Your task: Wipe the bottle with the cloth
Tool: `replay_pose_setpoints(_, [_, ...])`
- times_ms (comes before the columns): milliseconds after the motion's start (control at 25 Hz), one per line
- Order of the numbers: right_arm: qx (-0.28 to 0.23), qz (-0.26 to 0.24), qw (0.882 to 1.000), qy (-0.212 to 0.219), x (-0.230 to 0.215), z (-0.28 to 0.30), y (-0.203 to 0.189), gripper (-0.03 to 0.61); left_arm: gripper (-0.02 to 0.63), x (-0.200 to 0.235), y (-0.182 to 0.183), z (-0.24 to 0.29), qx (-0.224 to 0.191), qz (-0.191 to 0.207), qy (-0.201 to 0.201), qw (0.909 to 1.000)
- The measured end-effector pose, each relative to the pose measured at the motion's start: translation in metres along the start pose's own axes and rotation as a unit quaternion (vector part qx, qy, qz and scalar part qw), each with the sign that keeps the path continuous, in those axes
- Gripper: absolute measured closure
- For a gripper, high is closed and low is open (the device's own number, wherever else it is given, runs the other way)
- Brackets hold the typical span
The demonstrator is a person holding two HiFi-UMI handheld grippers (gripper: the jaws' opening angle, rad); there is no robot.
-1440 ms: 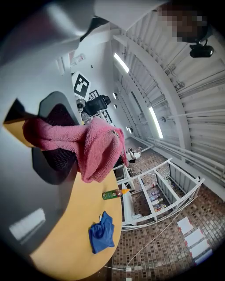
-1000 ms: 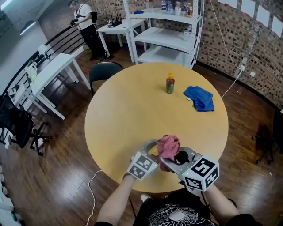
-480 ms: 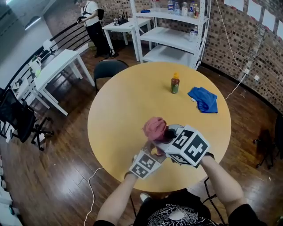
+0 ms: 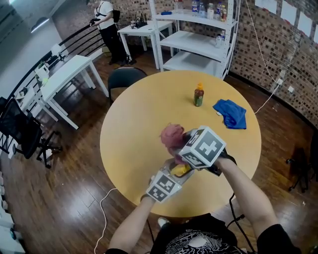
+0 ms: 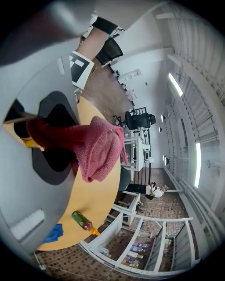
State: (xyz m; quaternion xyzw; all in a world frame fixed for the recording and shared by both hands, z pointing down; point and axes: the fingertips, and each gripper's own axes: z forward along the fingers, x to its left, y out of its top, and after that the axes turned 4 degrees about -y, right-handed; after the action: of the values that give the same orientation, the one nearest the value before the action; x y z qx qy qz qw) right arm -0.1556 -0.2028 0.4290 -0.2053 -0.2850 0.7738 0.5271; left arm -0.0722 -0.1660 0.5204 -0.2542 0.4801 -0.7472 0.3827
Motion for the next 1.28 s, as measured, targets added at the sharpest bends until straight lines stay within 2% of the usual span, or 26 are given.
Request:
replay_pose_setpoints(200, [-0.020, 0.070, 0.997, -0.012, -0.031, -0.003, -0.012, 0.474, 0.396, -0.001, -0.003, -0.001, -0.001, -0.002, 0.002, 1.0000])
replay_pose_setpoints(400, [-0.045, 0.164, 0.985, 0.007, -0.052, -0.007, -0.033, 0.474, 0.396, -0.001, 0.001, 0.000, 0.001, -0.003, 0.003, 1.0000])
replay_pose_setpoints(560, [-0.050, 0.198, 0.979, 0.004, -0.057, -0.009, -0.055, 0.474, 0.396, 0.000, 0.000, -0.001, 0.002, -0.004, 0.004, 1.0000])
replay_pose_setpoints(760, [-0.064, 0.243, 0.968, 0.029, -0.050, -0.017, -0.075, 0.474, 0.396, 0.001, -0.001, -0.001, 0.003, -0.005, 0.004, 1.0000])
replay_pose_setpoints(920, [-0.077, 0.226, 0.971, 0.009, -0.048, -0.036, -0.079, 0.474, 0.396, 0.002, -0.002, 0.000, 0.003, -0.008, 0.005, 1.0000])
replay_pose_setpoints(1080, [-0.151, 0.173, 0.973, -0.022, -0.041, -0.079, -0.028, 0.474, 0.394, 0.001, -0.001, 0.000, 0.003, -0.009, 0.006, 0.9999])
replay_pose_setpoints(1200, [-0.192, 0.124, 0.974, -0.005, -0.016, -0.093, 0.008, 0.474, 0.396, 0.001, 0.001, 0.000, 0.002, -0.013, 0.005, 0.9999])
replay_pose_setpoints(1280, [-0.188, 0.092, 0.978, 0.010, 0.002, -0.083, 0.013, 0.474, 0.394, 0.001, 0.002, 0.000, 0.000, -0.013, 0.005, 0.9999])
